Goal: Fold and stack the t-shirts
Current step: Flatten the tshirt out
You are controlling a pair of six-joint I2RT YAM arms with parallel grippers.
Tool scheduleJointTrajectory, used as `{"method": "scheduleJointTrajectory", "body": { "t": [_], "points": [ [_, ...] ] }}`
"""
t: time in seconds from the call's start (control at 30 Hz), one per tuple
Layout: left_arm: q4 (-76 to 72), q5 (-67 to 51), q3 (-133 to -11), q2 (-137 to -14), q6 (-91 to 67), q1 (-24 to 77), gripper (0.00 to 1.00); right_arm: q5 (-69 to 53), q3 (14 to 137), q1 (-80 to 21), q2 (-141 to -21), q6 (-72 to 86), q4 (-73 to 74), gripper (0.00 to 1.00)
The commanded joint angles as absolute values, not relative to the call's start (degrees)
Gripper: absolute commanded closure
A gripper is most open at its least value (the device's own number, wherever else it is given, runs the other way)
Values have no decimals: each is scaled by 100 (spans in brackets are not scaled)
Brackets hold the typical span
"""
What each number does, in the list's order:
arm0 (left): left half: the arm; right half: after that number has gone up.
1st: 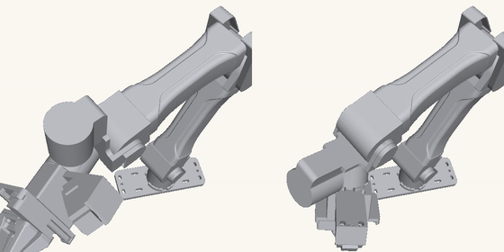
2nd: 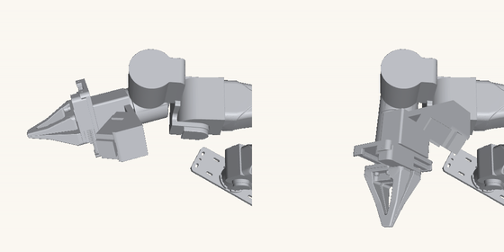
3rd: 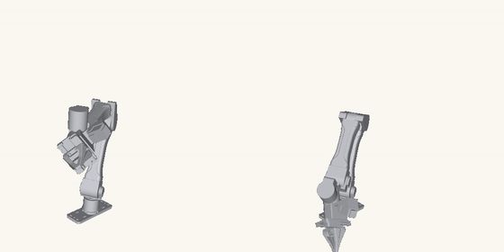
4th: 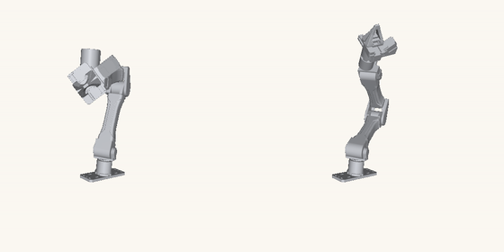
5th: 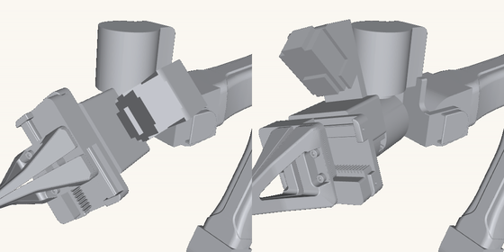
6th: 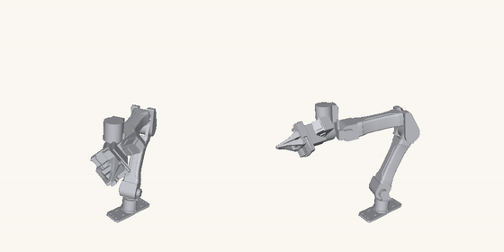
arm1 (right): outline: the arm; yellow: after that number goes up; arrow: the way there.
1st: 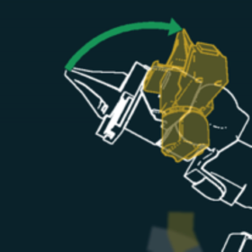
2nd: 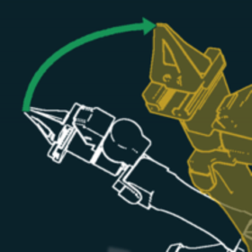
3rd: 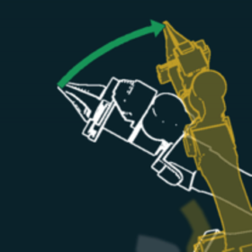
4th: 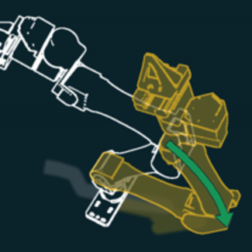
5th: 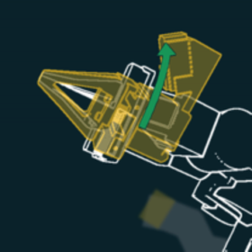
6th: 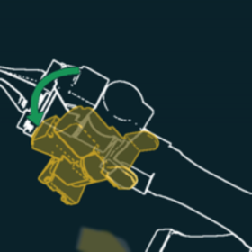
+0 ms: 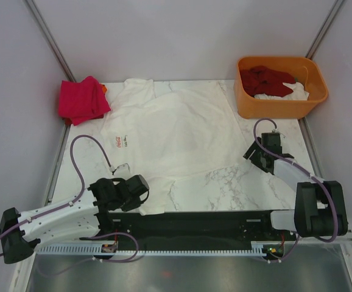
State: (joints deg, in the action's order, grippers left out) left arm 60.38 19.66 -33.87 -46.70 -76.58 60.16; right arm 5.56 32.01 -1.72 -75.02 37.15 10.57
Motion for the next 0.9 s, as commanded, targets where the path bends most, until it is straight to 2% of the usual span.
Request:
{"method": "scheduleJointTrajectory", "body": {
  "t": [0.0,0.07,0.17,0.33,0.37,0.47,0.7,0.87],
  "points": [
    [6170,2267,-3560,-4667,-7541,5994,98,176,3164,-114,-7953,3718,634,27],
    [6170,2276,-3560,-4658,-7550,5994,98,97,3164,-114,-8041,3709,580,29],
    [6179,2285,-3568,-4632,-7559,5994,98,44,3138,-106,-8086,3674,518,40],
    [6179,2294,-3551,-4579,-7576,5994,98,9,3041,-114,-7858,3577,597,72],
    [6179,2294,-3559,-4579,-7576,5994,98,9,3006,-114,-7805,3560,632,84],
    [6196,2268,-3595,-4492,-7559,5994,98,9,2910,-114,-7550,3516,808,100],
    [6381,2198,-3858,-4193,-7453,5994,98,-184,3006,-114,-6725,3384,1748,100],
    [6959,2118,-4165,-4070,-7427,5994,98,-369,3076,-114,-5583,3454,2574,100]
  ]
}}
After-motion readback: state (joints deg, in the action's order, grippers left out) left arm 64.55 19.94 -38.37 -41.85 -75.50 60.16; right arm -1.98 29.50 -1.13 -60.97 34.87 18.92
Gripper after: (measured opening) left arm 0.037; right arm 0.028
